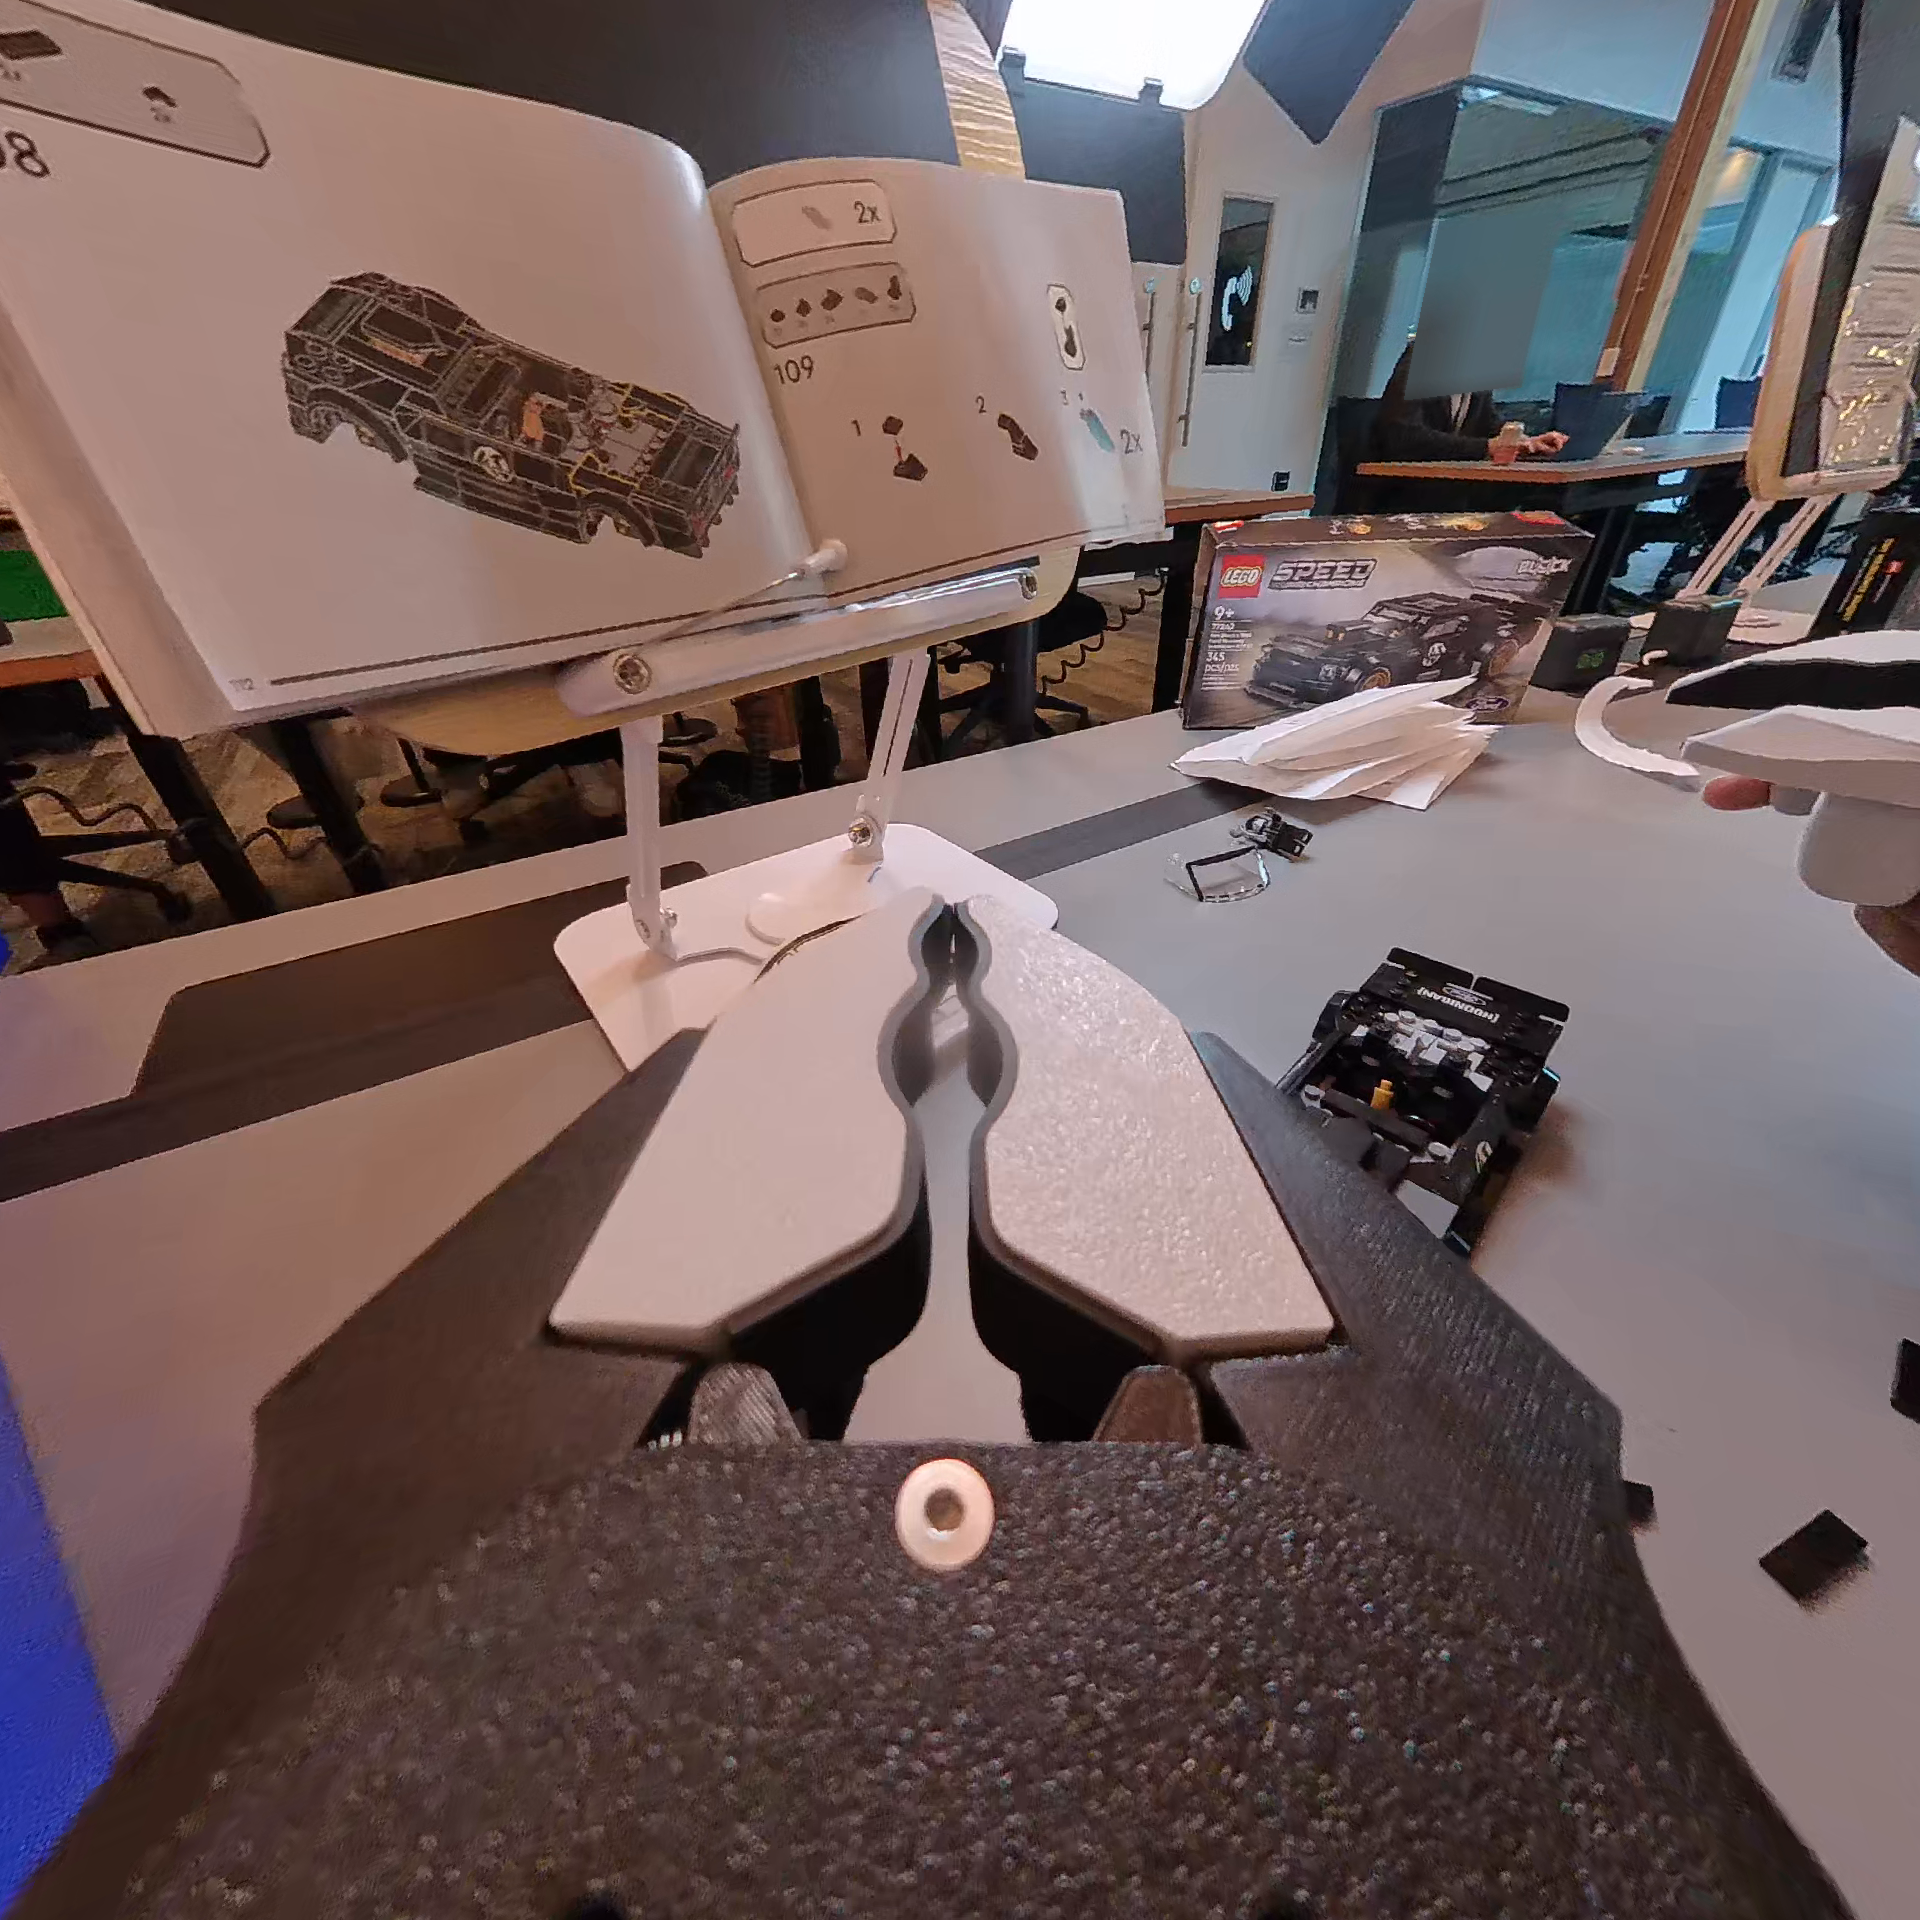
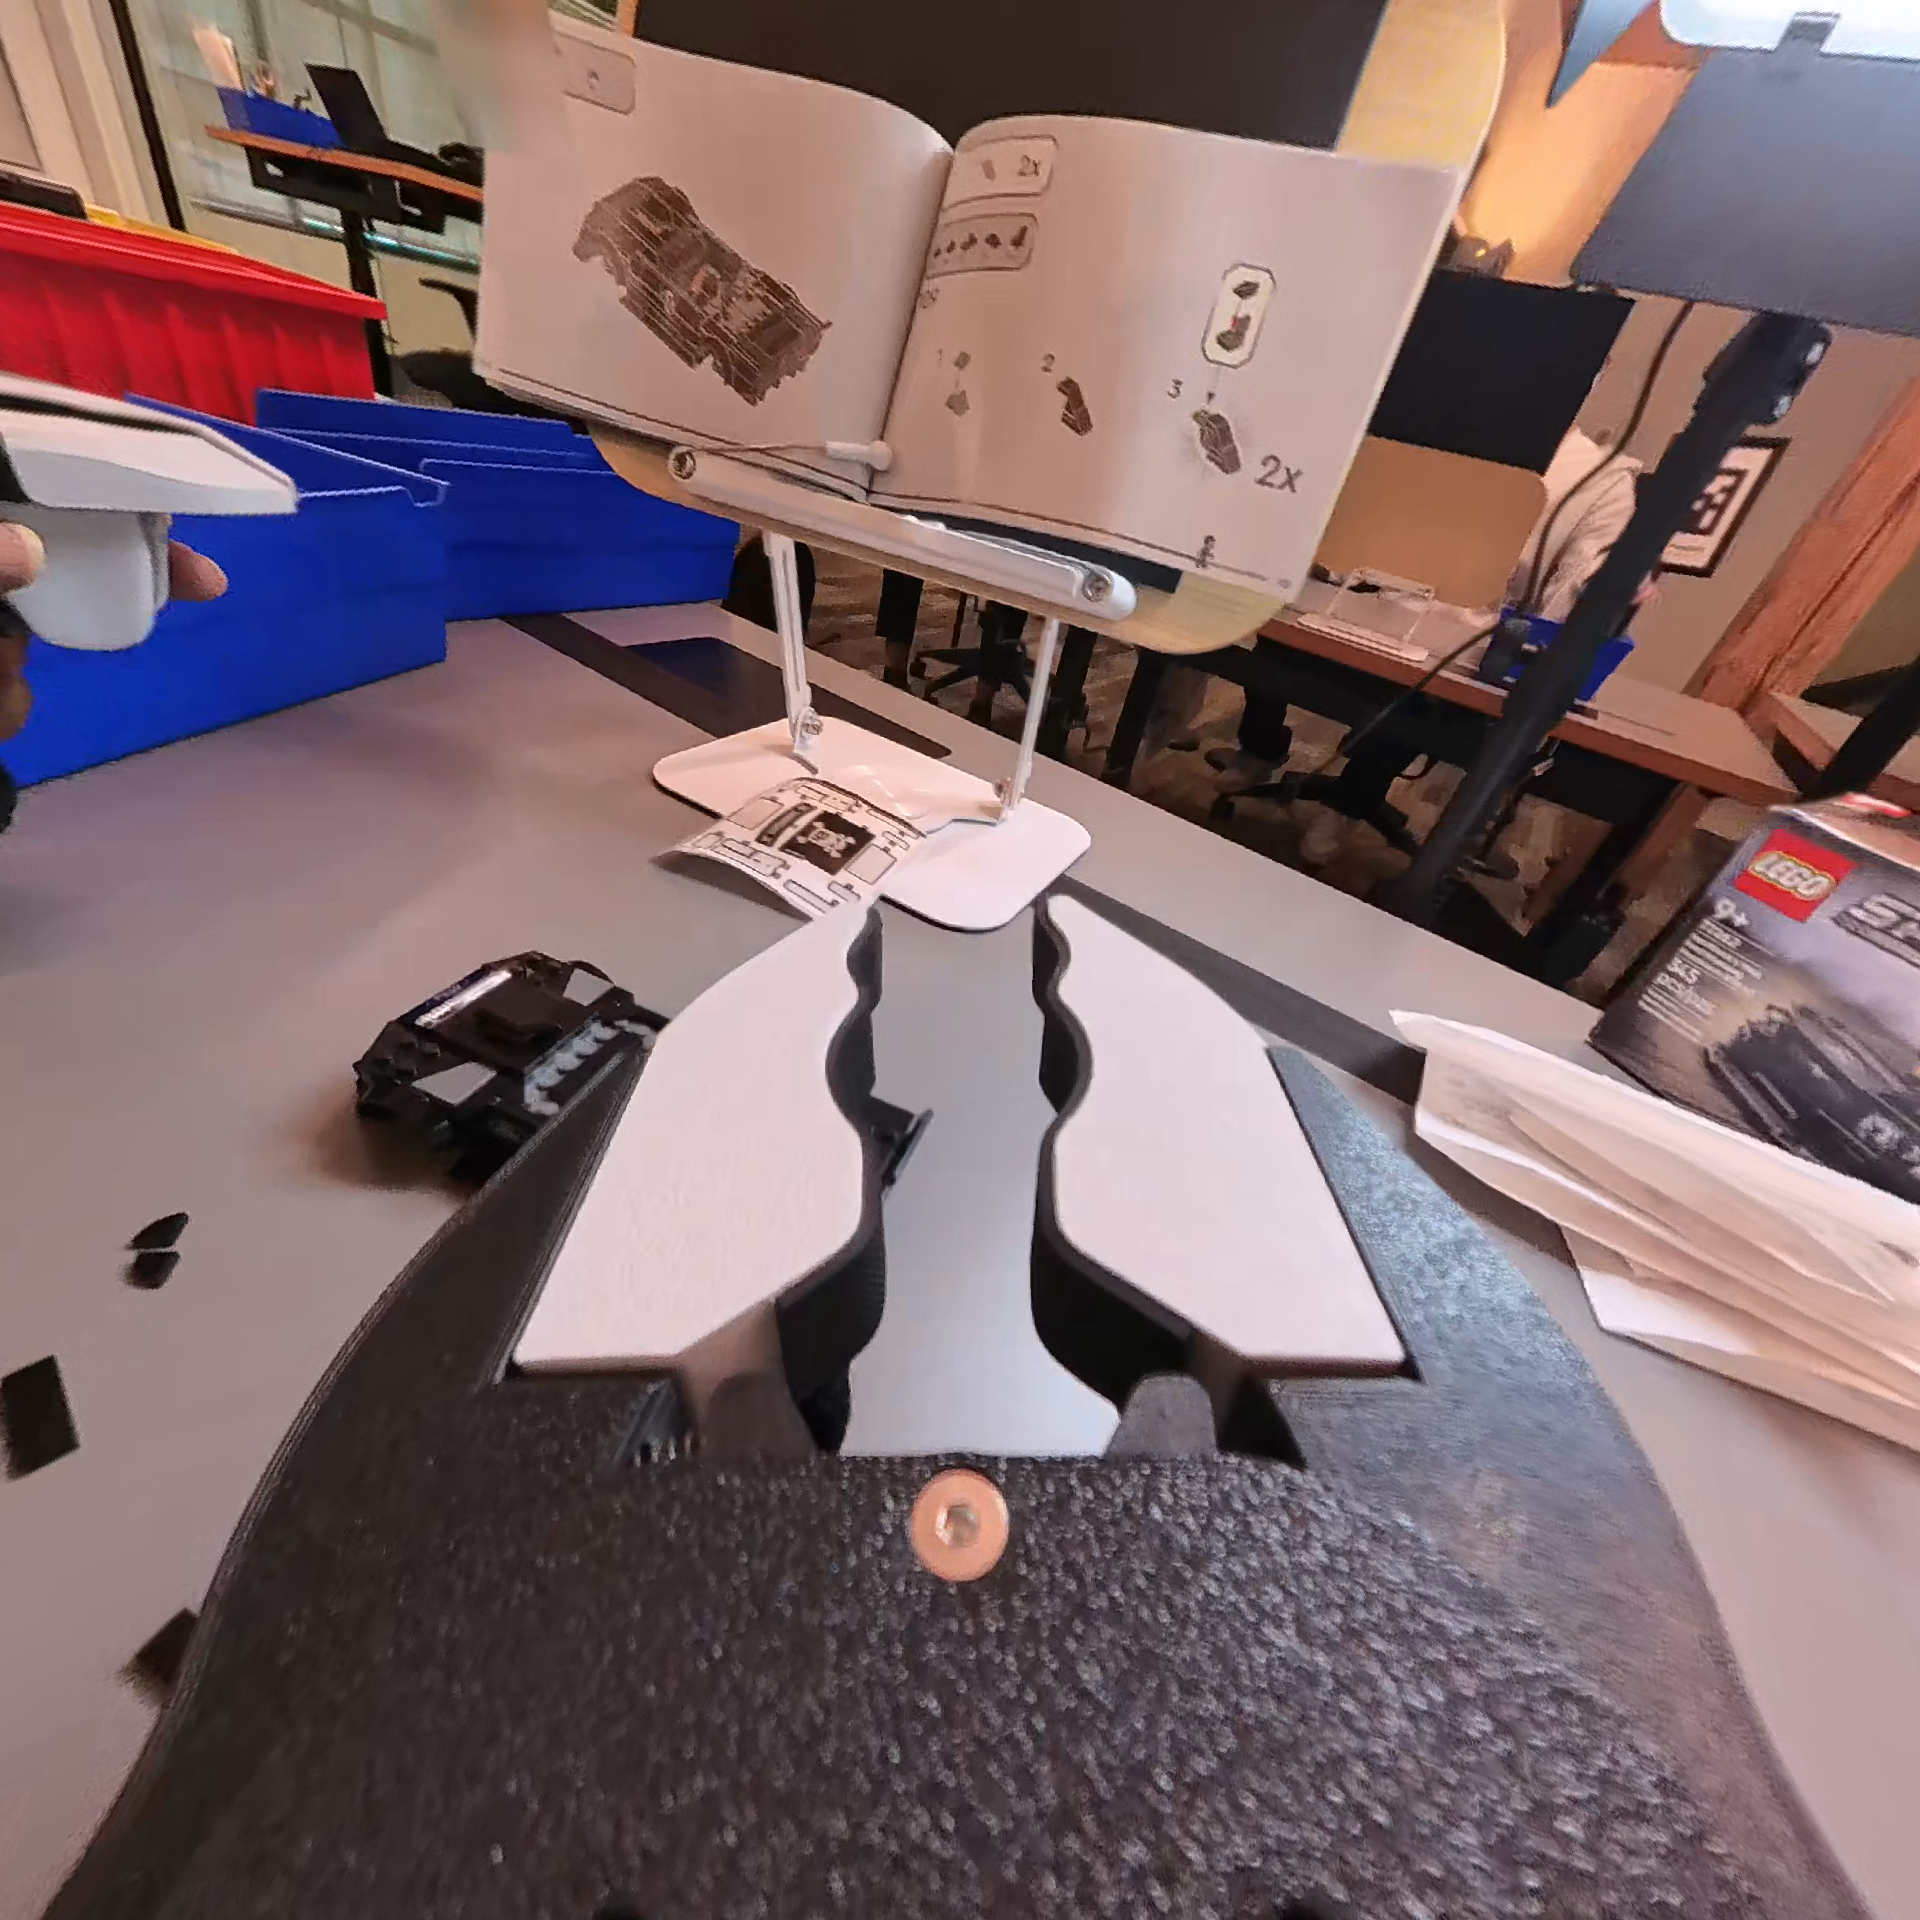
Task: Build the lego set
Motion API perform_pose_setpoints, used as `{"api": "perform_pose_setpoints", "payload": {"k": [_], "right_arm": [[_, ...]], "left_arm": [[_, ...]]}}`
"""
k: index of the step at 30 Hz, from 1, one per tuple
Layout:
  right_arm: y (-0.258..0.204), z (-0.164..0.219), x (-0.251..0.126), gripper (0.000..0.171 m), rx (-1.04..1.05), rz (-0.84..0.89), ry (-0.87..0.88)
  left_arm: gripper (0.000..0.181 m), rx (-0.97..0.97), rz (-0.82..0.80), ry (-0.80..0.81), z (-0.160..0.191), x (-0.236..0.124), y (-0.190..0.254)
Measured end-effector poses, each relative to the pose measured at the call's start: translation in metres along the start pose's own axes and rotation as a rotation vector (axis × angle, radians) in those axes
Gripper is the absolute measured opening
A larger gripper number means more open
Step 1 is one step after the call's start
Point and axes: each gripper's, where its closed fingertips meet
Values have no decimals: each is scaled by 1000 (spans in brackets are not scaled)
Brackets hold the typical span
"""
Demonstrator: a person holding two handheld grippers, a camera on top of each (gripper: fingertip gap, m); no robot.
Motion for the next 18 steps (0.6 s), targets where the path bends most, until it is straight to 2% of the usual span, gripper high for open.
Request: {"api": "perform_pose_setpoints", "payload": {"k": [7, 18], "right_arm": [[-20, -13, 14, 28, -32, -26, 24], [-22, -2, 4, 27, 28, -65, 20]], "left_arm": [[0, -24, -6, -12, 5, 3, -7], [2, 29, -16, -55, 17, 7, -7]]}}
Point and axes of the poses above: each gripper's, where its closed fingertips meet, x out along the fingers, z out of its underside, y = z × x across the jaws, and after that the axes turned 11 degrees about -x, right-handed
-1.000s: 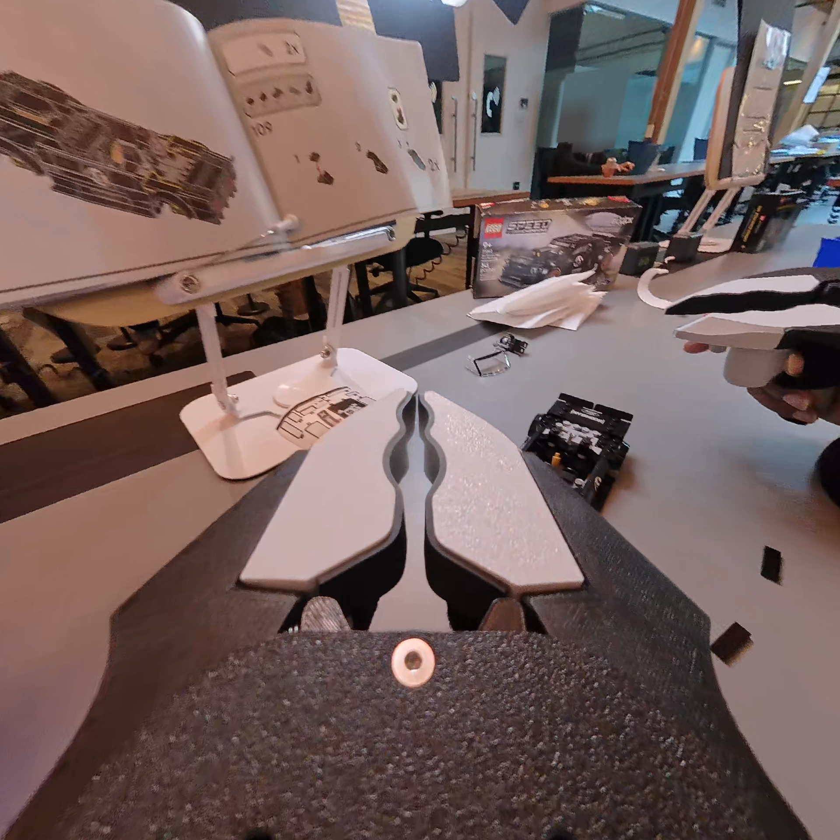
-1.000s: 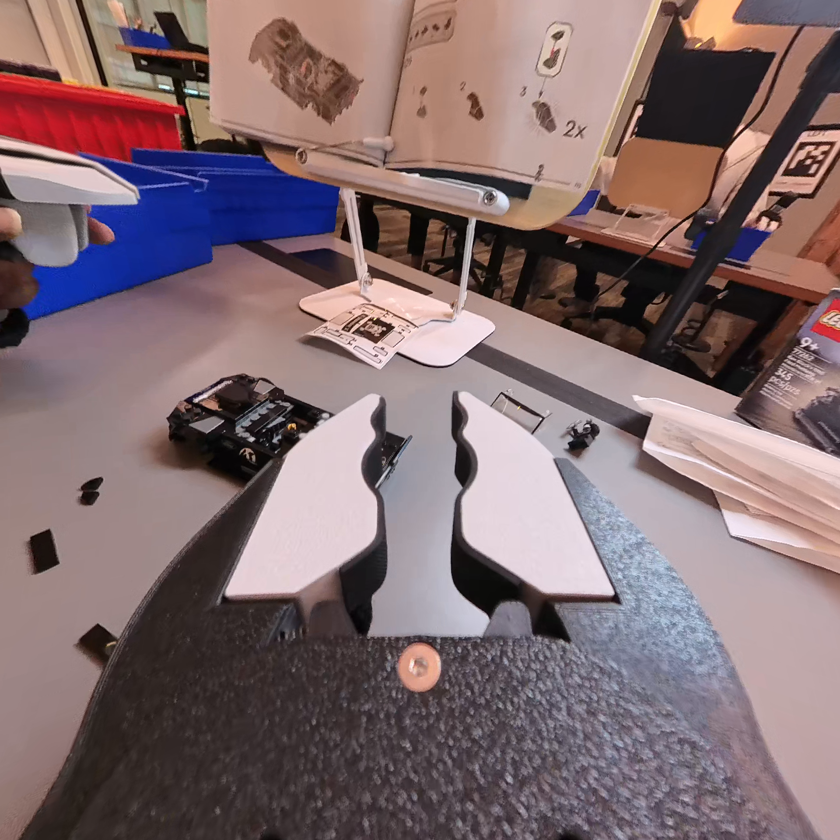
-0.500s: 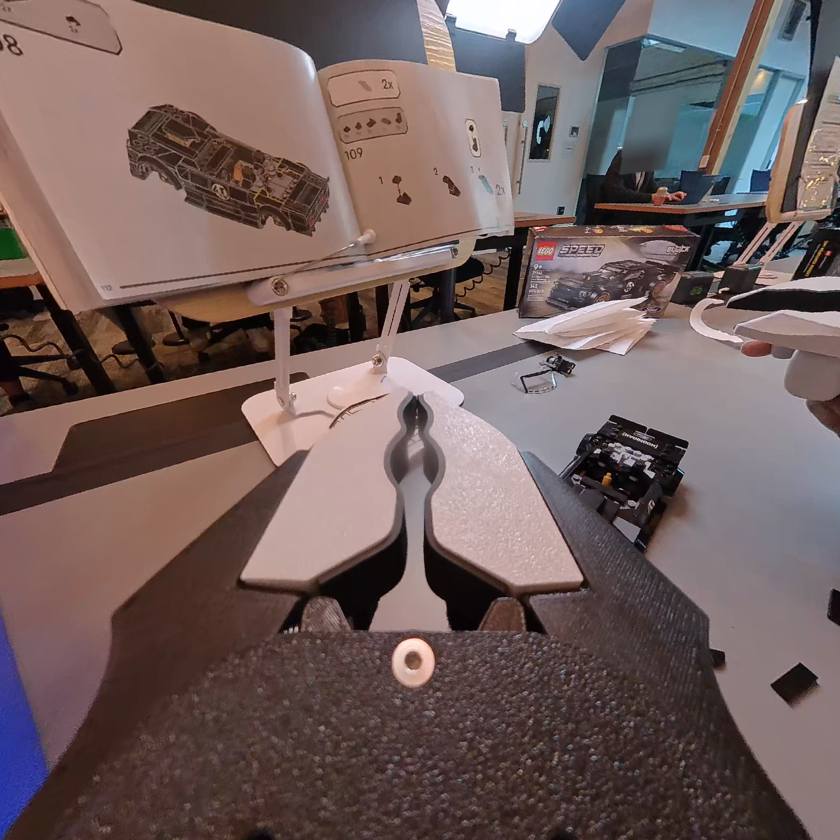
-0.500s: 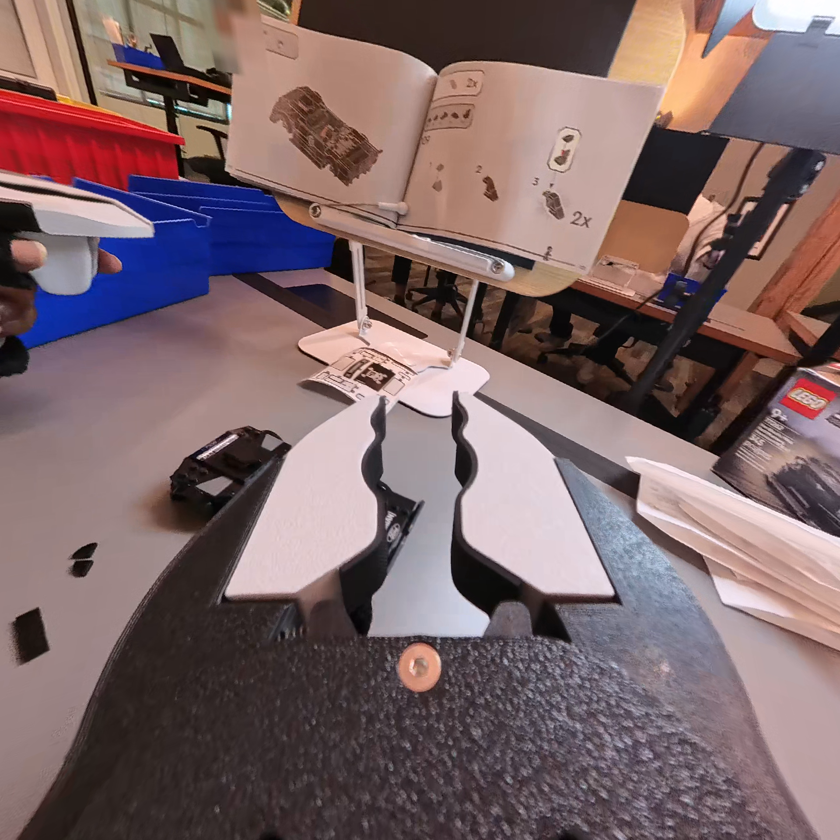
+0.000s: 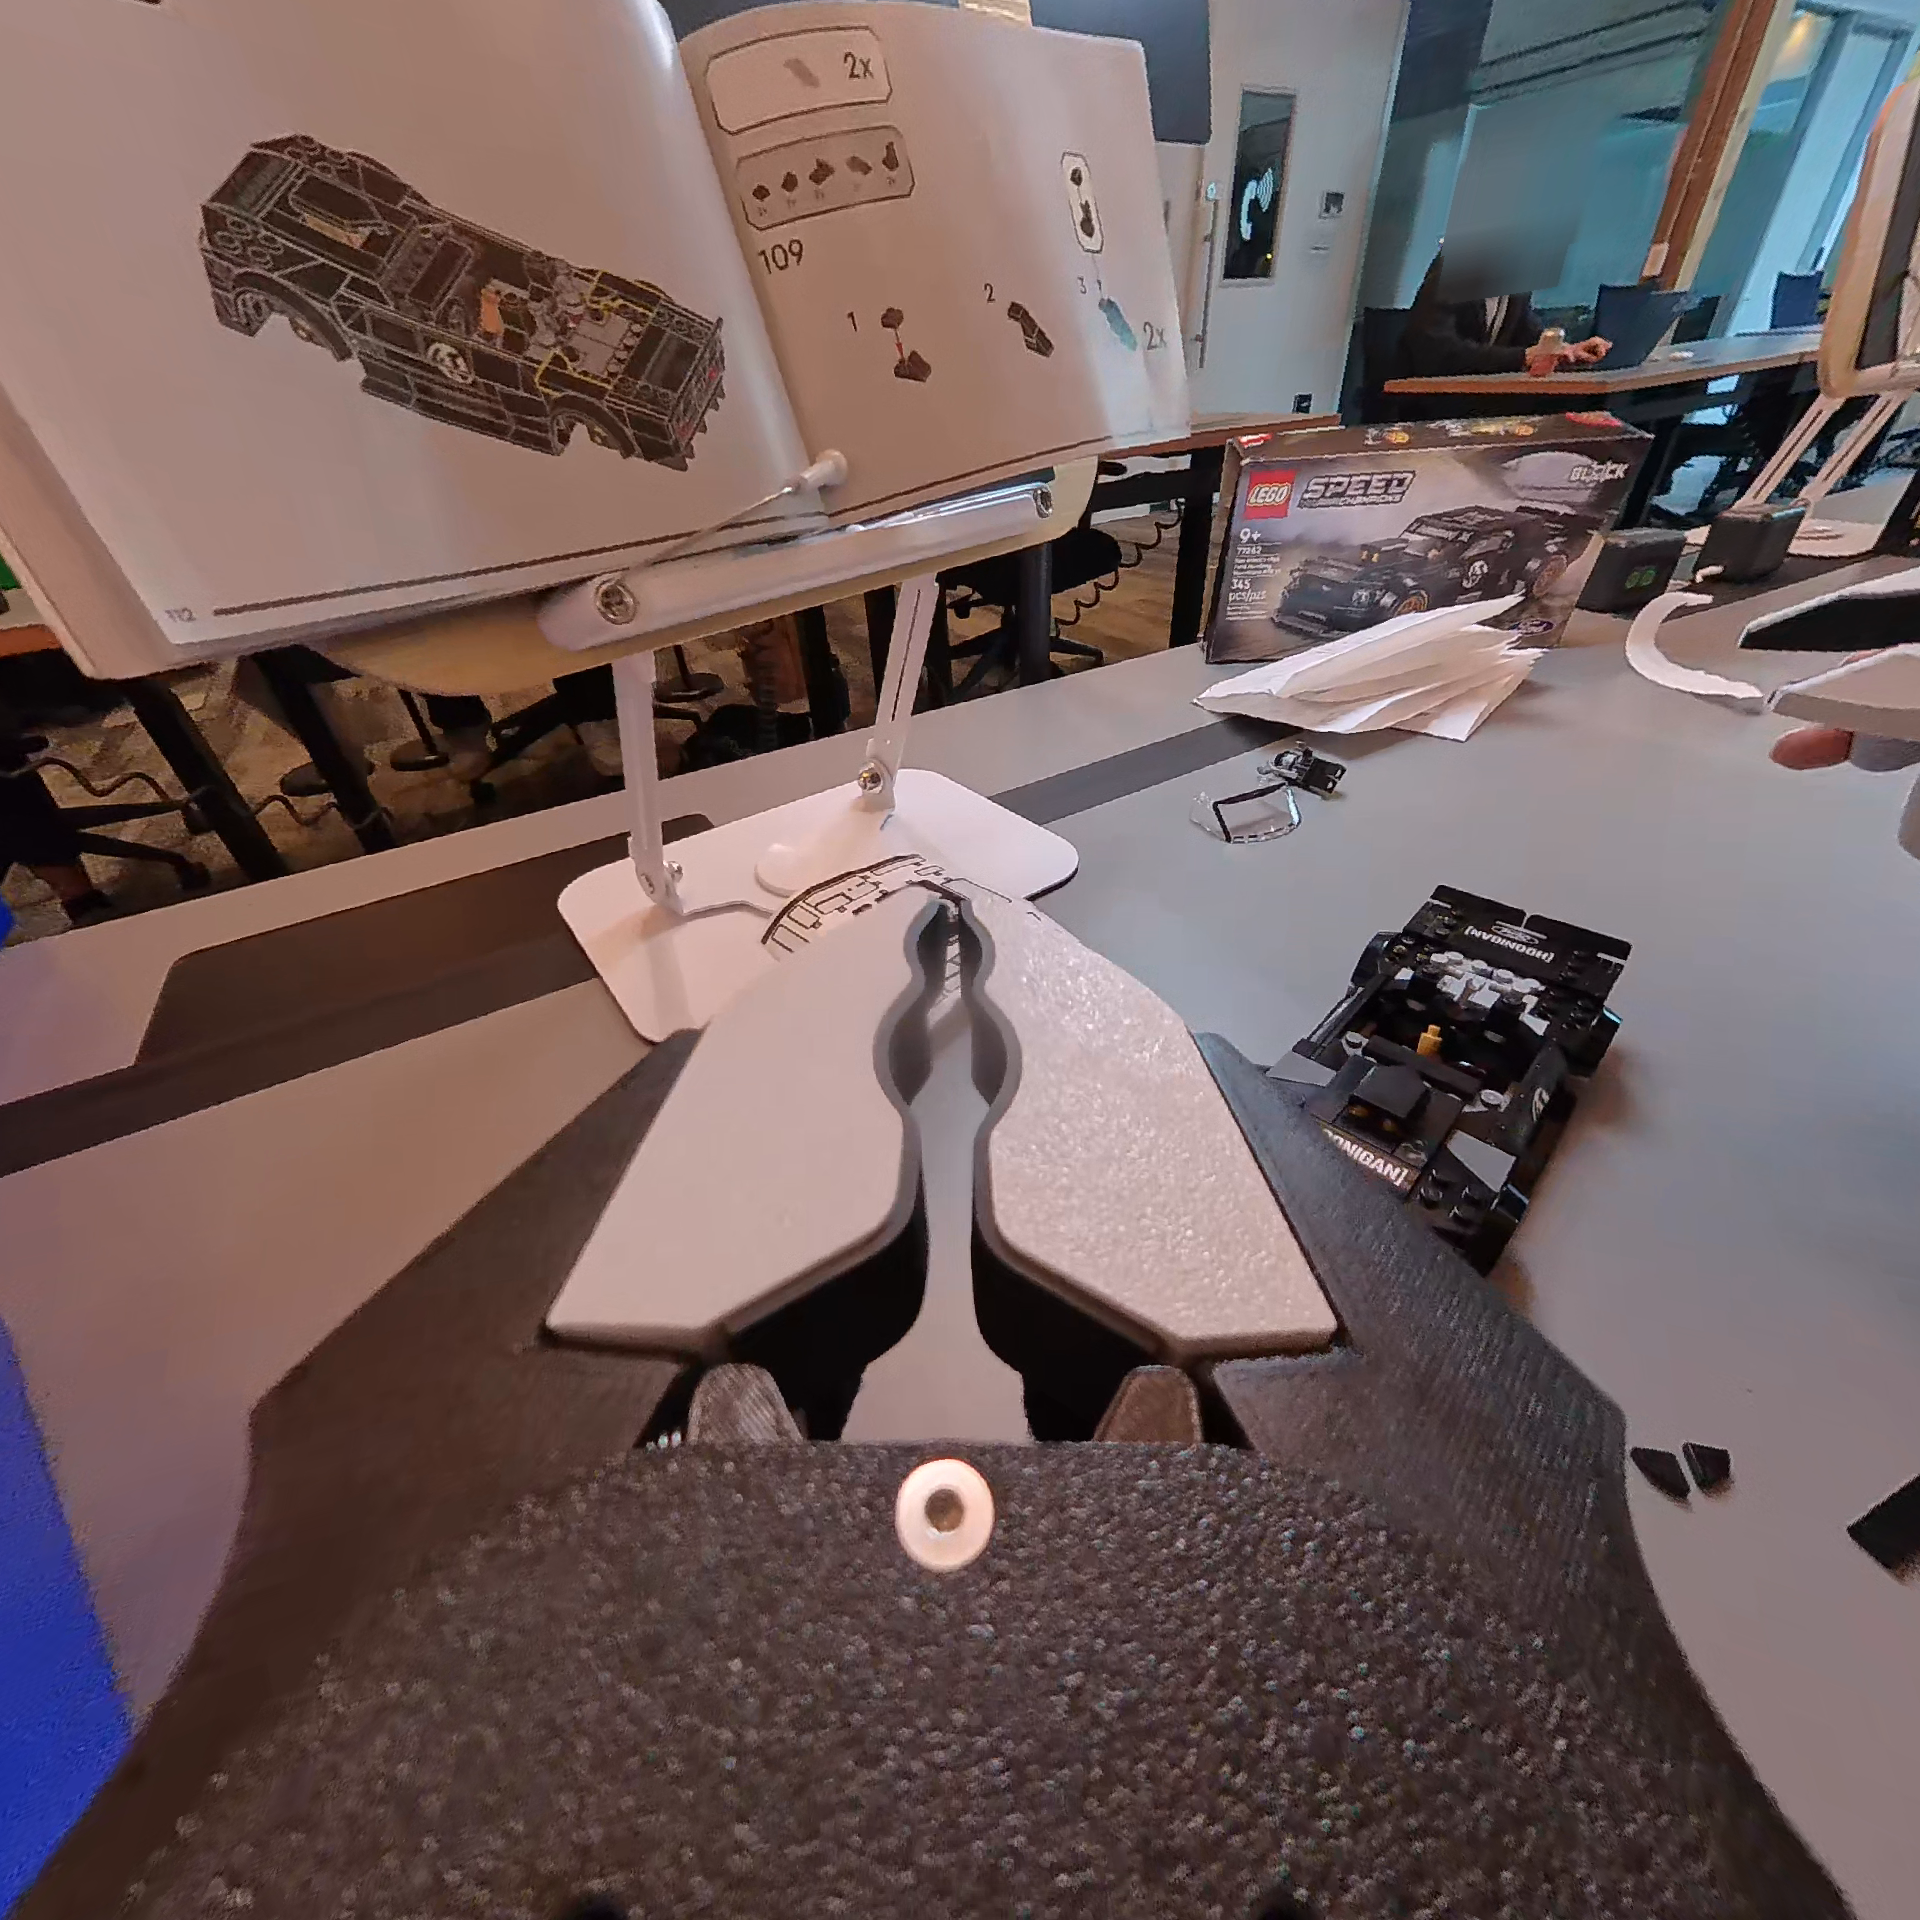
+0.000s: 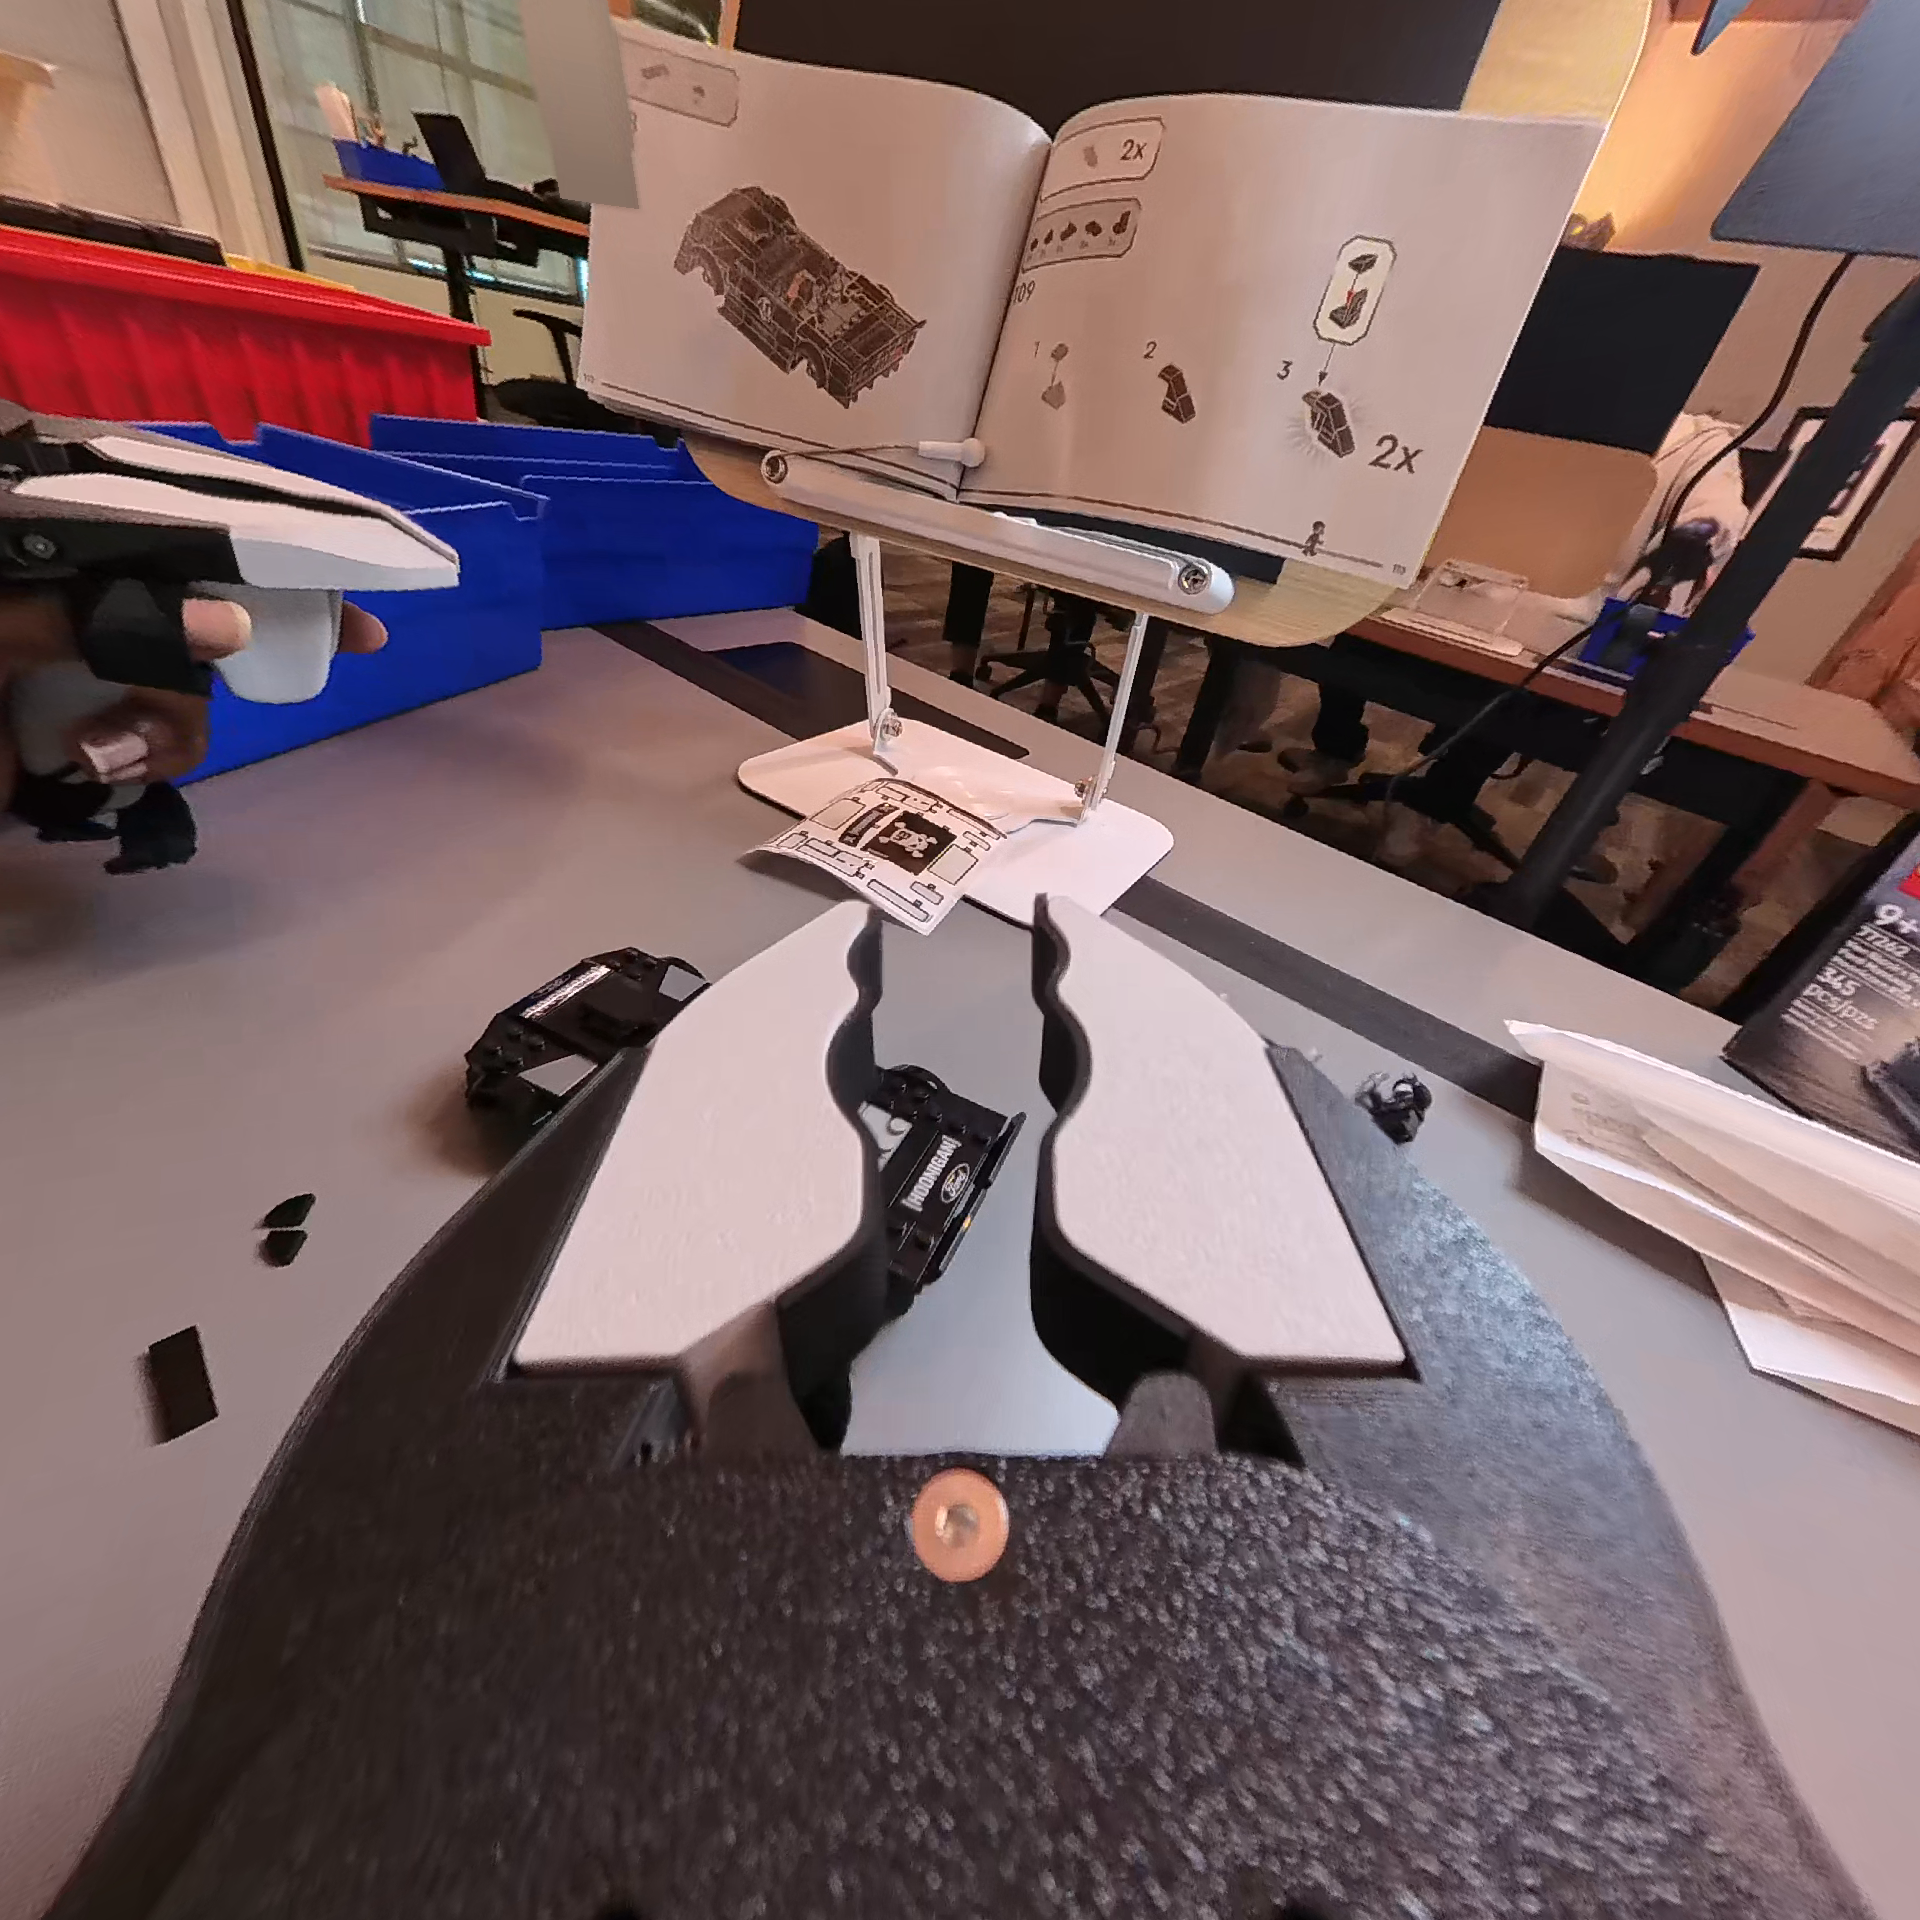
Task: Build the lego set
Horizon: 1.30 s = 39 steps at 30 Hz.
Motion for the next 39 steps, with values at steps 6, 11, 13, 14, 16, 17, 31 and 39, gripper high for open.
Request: {"api": "perform_pose_setpoints", "payload": {"k": [6, 11, 13, 14, 16, 17, 31, 39], "right_arm": [[-29, 9, -2, 24, -24, -207, -72], [-105, 55, -56, 24, -102, -827, -418], [-122, 69, -76, 25, -143, -964, -524], [-127, 76, -81, 25, -179, -995, -565], [-135, 83, -84, 26, -232, -1033, -613], [-138, 86, -84, 26, -248, -1050, -630], [-138, 92, -68, 11, -357, -1060, -689], [-146, 83, -66, 20, -480, -1131, -560]], "left_arm": [[8, 42, 35, -51, 10, 5, 10], [31, 31, 156, -162, 33, 12, 32], [36, 36, 200, -196, 40, 15, 42], [37, 42, 218, -209, 44, 16, 46], [39, 48, 243, -232, 49, 18, 52], [40, 48, 252, -242, 52, 19, 54], [73, 93, 467, -469, 90, 38, 90], [73, 107, 475, -481, 95, 42, 89]]}}
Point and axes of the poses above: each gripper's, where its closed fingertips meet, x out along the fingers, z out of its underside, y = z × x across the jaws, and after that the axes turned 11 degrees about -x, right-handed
